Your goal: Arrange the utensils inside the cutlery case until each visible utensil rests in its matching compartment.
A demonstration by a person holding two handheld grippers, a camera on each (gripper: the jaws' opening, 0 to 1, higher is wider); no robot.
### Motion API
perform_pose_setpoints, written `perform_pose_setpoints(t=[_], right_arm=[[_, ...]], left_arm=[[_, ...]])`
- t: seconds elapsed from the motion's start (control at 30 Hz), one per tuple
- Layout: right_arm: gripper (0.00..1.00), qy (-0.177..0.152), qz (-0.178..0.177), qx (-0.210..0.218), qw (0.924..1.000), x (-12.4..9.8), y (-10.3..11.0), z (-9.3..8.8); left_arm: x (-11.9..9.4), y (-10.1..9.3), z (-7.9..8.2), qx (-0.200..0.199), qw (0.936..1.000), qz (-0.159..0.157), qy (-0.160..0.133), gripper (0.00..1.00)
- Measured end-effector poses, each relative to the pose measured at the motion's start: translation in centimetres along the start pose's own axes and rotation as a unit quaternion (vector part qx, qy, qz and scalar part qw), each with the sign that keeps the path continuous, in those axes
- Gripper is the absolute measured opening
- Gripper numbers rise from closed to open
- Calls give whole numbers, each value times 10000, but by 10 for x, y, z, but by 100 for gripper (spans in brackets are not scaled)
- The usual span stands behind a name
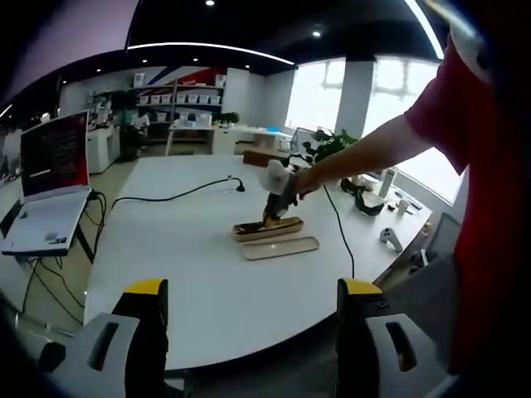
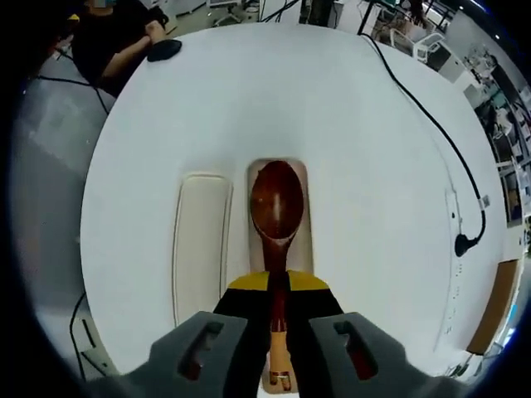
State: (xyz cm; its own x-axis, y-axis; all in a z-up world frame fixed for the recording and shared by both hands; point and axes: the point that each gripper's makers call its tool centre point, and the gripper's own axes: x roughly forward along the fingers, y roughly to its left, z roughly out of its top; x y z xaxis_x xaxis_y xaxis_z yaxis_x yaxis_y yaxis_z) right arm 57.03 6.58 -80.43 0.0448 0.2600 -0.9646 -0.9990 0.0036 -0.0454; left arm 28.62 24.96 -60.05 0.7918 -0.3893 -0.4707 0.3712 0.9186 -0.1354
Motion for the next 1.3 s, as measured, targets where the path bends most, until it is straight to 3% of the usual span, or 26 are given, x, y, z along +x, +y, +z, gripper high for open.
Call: perform_pose_setpoints(t=[0.47,0.57,1.3], right_arm=[[2,161,111,190,9996,6,1,-10],[2,87,145,380,9991,4,1,-9],[4,14,-38,547,9985,-5,-5,-11]], left_arm=[[-1,5,1,19,10000,42,10,86],[0,4,0,19,10000,39,29,85],[-2,1,-1,78,10000,28,15,85]])
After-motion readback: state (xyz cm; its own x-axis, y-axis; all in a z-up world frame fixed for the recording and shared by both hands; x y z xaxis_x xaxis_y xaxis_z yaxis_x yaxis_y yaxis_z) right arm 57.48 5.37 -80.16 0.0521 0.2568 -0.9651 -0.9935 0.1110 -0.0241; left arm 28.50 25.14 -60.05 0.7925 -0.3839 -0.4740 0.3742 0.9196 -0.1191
